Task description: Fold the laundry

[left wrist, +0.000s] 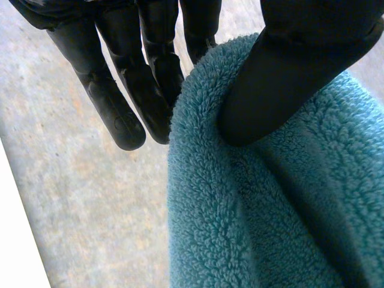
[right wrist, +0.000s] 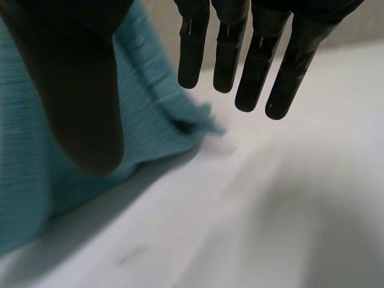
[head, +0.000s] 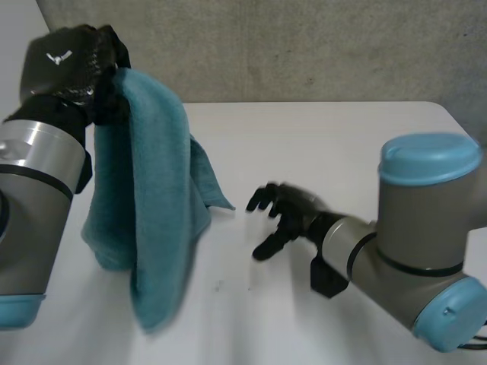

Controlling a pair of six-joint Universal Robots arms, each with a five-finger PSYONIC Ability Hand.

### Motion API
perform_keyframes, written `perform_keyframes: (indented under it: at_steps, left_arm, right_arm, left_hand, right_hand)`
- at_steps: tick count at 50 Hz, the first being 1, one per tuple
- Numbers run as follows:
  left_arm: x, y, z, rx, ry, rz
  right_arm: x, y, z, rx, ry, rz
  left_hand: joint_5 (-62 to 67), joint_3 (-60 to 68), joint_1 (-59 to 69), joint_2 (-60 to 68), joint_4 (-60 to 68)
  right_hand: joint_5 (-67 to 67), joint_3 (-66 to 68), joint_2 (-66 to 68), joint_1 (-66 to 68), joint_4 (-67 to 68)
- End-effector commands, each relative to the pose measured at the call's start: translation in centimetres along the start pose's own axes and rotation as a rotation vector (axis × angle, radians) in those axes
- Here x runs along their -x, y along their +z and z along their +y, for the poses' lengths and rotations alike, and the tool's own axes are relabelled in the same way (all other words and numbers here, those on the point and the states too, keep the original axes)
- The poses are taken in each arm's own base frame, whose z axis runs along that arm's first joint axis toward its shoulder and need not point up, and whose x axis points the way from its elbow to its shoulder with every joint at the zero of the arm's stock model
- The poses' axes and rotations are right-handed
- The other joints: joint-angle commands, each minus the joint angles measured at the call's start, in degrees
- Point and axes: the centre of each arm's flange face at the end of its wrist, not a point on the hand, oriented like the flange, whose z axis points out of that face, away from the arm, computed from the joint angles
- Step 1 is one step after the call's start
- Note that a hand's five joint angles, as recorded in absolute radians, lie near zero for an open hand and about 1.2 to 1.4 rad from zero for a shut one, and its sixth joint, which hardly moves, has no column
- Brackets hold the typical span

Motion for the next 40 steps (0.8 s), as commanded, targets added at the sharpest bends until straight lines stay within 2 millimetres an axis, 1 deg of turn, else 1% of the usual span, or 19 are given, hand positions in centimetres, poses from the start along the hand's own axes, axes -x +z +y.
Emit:
perform_keyframes:
  at_steps: [1,5,10,13,20,23,24,29,31,34,35,37,39,40]
  left_arm:
    - [-1.1,-0.4,2.3,0.069,0.023,0.033]
    - [-1.7,-0.9,3.0,0.091,0.024,0.056]
    - [-2.1,-0.8,3.8,0.099,0.03,0.065]
    - [-2.3,-0.8,4.1,0.101,0.029,0.068]
    - [-2.2,-0.8,3.8,0.092,0.027,0.067]
    - [-2.3,-0.9,3.5,0.086,0.025,0.07]
    - [-2.2,-0.9,3.4,0.083,0.024,0.07]
    - [-2.2,-0.9,3.2,0.074,0.022,0.069]
    - [-2.2,-0.9,3.2,0.074,0.024,0.069]
    - [-2.3,-0.7,3.1,0.071,0.021,0.068]
    - [-2.3,-0.7,3.1,0.071,0.023,0.068]
    - [-2.2,-0.6,3.2,0.072,0.022,0.067]
    - [-2.2,-0.6,3.2,0.072,0.022,0.067]
    - [-2.2,-0.6,3.2,0.074,0.023,0.066]
  right_arm:
    - [-0.1,2.3,2.8,0.104,0.13,-0.031]
    - [-0.2,2.7,3.1,0.107,0.135,-0.032]
    - [-0.2,3.3,3.5,0.11,0.174,-0.039]
    - [0.0,4.3,3.7,0.106,0.206,-0.053]
    - [1.0,6.4,3.2,0.069,0.214,-0.091]
    - [1.1,6.8,3.2,0.068,0.219,-0.096]
    - [1.4,7.3,3.4,0.068,0.226,-0.107]
    - [2.5,7.8,4.3,0.085,0.241,-0.134]
    - [2.8,7.8,4.6,0.093,0.244,-0.143]
    - [3.4,7.8,4.9,0.1,0.25,-0.157]
    - [3.5,7.8,5.1,0.104,0.254,-0.159]
    - [3.6,7.8,5.0,0.1,0.256,-0.157]
    - [3.2,7.7,4.9,0.087,0.259,-0.136]
    - [2.8,7.7,4.7,0.078,0.263,-0.119]
  left_hand:
    - [15.76,11.42,16.29,11.32,11.52]
    - [15.76,11.42,16.29,11.32,11.52]
    - [15.76,11.42,16.29,11.32,11.52]
    - [15.76,11.42,16.29,11.32,11.52]
    - [15.76,11.42,16.29,11.32,11.52]
    - [15.76,11.42,16.29,11.32,11.52]
    - [15.76,11.42,16.29,11.32,11.52]
    - [15.76,11.42,16.29,11.32,11.52]
    - [15.76,11.42,16.29,11.32,11.52]
    - [15.76,11.42,16.29,11.32,11.52]
    - [15.76,11.42,16.29,11.32,11.52]
    - [15.76,11.42,16.29,11.32,11.52]
    - [15.76,11.42,16.29,11.32,11.52]
    - [15.76,11.42,16.29,11.32,11.52]
  right_hand:
    - [-1.11,-1.09,-1.1,2.23,-1.01]
    - [-5.3,-5.27,-5.29,-1.96,-5.2]
    - [-7.34,-7.31,-7.33,-3.99,-7.24]
    - [-8.18,-8.15,-8.17,-4.84,-8.08]
    - [-7.85,-7.82,-7.84,-4.5,-7.75]
    - [-7.51,-7.48,-7.5,-4.16,-7.41]
    - [-6.51,-6.48,-6.5,-3.16,-6.41]
    - [-1.8,-1.77,-1.79,1.55,-1.7]
    - [1.39,1.42,1.4,4.73,1.49]
    - [11.13,11.15,11.14,14.47,11.23]
    - [21.32,21.35,21.33,24.67,21.42]
    - [34.48,34.5,34.49,37.82,34.57]
    - [50.39,50.42,50.4,53.73,50.49]
    - [50.47,50.49,50.48,53.81,50.56]
